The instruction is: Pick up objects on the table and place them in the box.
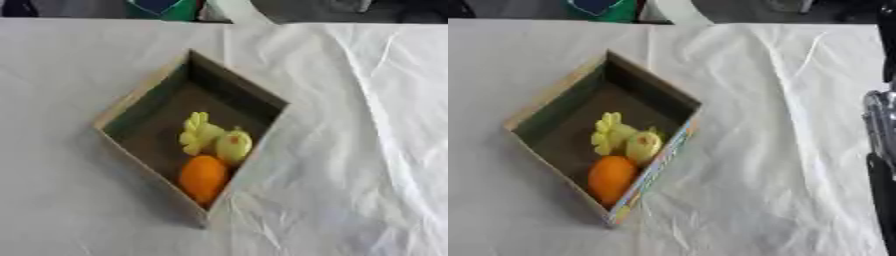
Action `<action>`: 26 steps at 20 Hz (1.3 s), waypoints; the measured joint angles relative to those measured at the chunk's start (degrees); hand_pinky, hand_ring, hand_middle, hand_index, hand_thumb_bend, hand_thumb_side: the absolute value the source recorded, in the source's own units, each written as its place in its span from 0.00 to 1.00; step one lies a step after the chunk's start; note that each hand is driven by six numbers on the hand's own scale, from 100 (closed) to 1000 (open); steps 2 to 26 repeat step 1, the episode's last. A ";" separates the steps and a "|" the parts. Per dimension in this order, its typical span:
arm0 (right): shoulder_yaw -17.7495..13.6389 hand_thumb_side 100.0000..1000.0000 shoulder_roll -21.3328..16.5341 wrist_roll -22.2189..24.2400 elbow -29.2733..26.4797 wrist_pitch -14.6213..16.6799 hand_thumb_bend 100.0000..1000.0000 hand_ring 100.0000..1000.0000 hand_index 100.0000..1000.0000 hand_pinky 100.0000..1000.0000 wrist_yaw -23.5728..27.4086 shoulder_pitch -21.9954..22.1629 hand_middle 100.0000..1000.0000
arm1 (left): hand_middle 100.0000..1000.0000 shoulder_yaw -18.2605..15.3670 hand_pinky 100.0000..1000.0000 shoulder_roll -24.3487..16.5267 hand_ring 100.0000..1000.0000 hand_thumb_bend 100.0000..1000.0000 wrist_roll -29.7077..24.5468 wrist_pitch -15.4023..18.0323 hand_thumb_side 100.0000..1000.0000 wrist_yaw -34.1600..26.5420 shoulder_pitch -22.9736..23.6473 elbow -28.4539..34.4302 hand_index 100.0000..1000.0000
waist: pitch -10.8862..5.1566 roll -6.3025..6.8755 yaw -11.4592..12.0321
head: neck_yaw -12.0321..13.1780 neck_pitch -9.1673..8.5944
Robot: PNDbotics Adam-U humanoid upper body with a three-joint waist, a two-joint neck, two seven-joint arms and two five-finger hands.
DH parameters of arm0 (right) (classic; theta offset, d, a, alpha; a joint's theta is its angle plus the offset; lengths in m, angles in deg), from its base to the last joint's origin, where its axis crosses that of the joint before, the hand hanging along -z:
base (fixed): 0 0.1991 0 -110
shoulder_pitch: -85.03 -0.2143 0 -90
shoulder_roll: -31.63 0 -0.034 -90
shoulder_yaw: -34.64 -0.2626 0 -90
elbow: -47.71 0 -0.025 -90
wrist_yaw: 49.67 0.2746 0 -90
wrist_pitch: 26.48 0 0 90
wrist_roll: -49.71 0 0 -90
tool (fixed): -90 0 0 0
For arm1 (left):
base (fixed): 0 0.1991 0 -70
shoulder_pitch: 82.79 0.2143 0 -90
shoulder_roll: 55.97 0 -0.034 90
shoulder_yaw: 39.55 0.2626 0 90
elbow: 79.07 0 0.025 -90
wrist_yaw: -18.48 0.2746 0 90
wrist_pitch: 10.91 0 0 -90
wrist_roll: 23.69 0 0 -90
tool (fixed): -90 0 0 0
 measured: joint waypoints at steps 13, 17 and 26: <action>0.00 0.45 0.00 0.01 0.00 0.01 0.00 0.51 0.68 0.67 0.01 0.00 0.43 | 0.57 -0.03 0.39 0.19 0.60 0.05 0.15 0.00 1.00 0.00 0.03 0.00 0.78 | 0.00 0.05 0.01 | 0.01 0.00; 0.00 0.45 0.00 0.01 0.00 0.01 0.00 0.51 0.68 0.67 0.01 0.00 0.43 | 0.57 -0.03 0.39 0.19 0.60 0.05 0.15 0.00 1.00 0.00 0.03 0.00 0.78 | 0.00 0.05 0.01 | 0.01 0.00; 0.00 0.45 0.00 0.01 0.00 0.01 0.00 0.51 0.68 0.67 0.01 0.00 0.43 | 0.57 -0.03 0.39 0.19 0.60 0.05 0.15 0.00 1.00 0.00 0.03 0.00 0.78 | 0.00 0.05 0.01 | 0.01 0.00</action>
